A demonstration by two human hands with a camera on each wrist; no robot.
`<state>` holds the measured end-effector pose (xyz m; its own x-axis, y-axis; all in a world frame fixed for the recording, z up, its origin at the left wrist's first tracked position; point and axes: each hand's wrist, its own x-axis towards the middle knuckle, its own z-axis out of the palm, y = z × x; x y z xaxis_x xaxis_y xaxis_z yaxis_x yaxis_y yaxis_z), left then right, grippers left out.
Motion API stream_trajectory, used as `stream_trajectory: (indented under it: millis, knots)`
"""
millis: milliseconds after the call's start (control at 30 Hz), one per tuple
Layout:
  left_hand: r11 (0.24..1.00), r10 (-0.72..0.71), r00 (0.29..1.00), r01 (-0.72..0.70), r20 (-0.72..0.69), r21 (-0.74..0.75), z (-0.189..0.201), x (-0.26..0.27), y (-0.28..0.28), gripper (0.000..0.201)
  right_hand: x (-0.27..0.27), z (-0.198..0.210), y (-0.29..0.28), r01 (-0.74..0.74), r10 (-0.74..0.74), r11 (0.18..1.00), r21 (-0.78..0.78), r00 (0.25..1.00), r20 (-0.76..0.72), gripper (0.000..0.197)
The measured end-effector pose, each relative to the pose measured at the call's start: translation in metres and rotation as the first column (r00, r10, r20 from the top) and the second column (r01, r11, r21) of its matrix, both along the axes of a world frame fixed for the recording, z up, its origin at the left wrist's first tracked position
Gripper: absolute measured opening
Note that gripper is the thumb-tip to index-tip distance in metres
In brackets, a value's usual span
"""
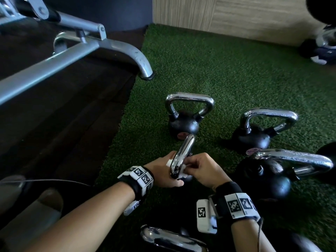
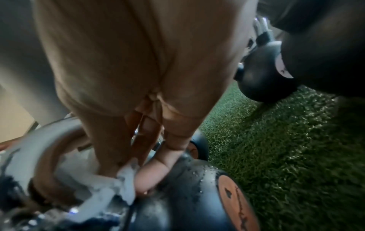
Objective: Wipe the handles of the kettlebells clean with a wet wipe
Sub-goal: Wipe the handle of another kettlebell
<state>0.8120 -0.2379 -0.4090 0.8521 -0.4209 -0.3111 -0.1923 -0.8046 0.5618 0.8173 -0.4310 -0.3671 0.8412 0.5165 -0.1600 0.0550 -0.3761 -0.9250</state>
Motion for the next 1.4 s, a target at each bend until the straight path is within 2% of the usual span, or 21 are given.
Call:
stream_trajectory:
  millis: [100,133,200,267,333,400,433,500,633,767,900,1000,1100,1233,1400]
  knots:
    - [1.0,0.0,1.0,0.0,-0.001,0.016,0.006,-0.002,0.0,0.061,-0.003,-0.004,0.0,0.031,-0.024,0.995,0.096,0.998,-0.064,0.017]
    - [1.0,-0.005,1.0,0.005,-0.003,0.019,0.007,-0.002,0.0,0.048,-0.007,-0.005,0.0,0.059,-0.038,0.984,0.169,0.992,-0.123,0.016]
    - [0.999,-0.04,0.999,0.039,0.012,0.038,0.008,-0.004,-0.001,0.039,-0.015,-0.007,0.001,0.148,-0.07,0.943,0.298,0.964,-0.258,0.017]
    - [0.999,-0.033,0.999,0.033,0.011,0.009,0.011,-0.007,-0.003,0.042,-0.019,-0.011,0.003,0.267,-0.102,0.876,0.402,0.917,-0.387,0.021]
    - [0.999,0.004,1.0,-0.003,0.012,-0.05,0.014,-0.006,-0.005,0.044,-0.018,-0.011,0.007,0.403,-0.12,0.769,0.496,0.853,-0.508,0.019]
    - [0.998,0.012,1.0,-0.012,0.002,-0.061,0.014,-0.005,-0.006,0.049,-0.015,-0.011,0.011,0.496,-0.128,0.664,0.56,0.813,-0.569,0.021]
    - [0.997,0.027,0.999,-0.028,-0.02,-0.068,0.015,-0.005,-0.007,0.057,-0.015,-0.01,0.012,0.519,-0.131,0.633,0.574,0.803,-0.581,0.022]
    - [0.993,0.046,0.999,-0.046,-0.007,-0.105,0.011,-0.007,-0.006,0.074,-0.018,-0.01,0.014,0.534,-0.147,0.626,0.569,0.797,-0.586,0.024]
    - [0.993,0.037,0.999,-0.037,0.002,-0.113,0.008,-0.009,-0.004,0.095,-0.019,-0.008,0.013,0.529,-0.217,0.669,0.522,0.811,-0.543,0.028]
    - [0.992,0.036,0.999,-0.033,0.017,-0.124,0.015,-0.011,-0.004,0.106,-0.007,-0.005,0.019,0.634,-0.447,0.597,0.491,0.772,-0.453,0.027]
    - [0.987,0.052,0.998,-0.044,0.047,-0.157,0.02,-0.017,-0.004,0.11,-0.012,-0.003,0.023,0.643,-0.548,0.651,0.404,0.766,-0.336,0.027]
    - [0.99,0.063,0.997,-0.058,0.035,-0.13,0.025,-0.019,-0.006,0.107,-0.01,-0.002,0.025,0.693,-0.664,0.638,0.336,0.716,-0.216,0.027]
    - [0.994,0.09,0.996,-0.09,0.003,-0.061,0.032,-0.021,-0.009,0.094,0.001,-0.005,0.028,0.782,-0.79,0.571,0.25,0.606,-0.094,0.023]
    - [0.997,0.077,0.997,-0.076,0.002,-0.025,0.036,-0.022,-0.011,0.092,0.003,-0.005,0.033,0.848,-0.858,0.509,0.147,0.513,0.015,0.021]
    - [0.997,0.073,0.997,-0.073,-0.011,-0.017,0.034,-0.021,-0.011,0.096,0.007,0.003,0.037,0.838,-0.833,0.545,-0.013,0.544,0.099,0.019]
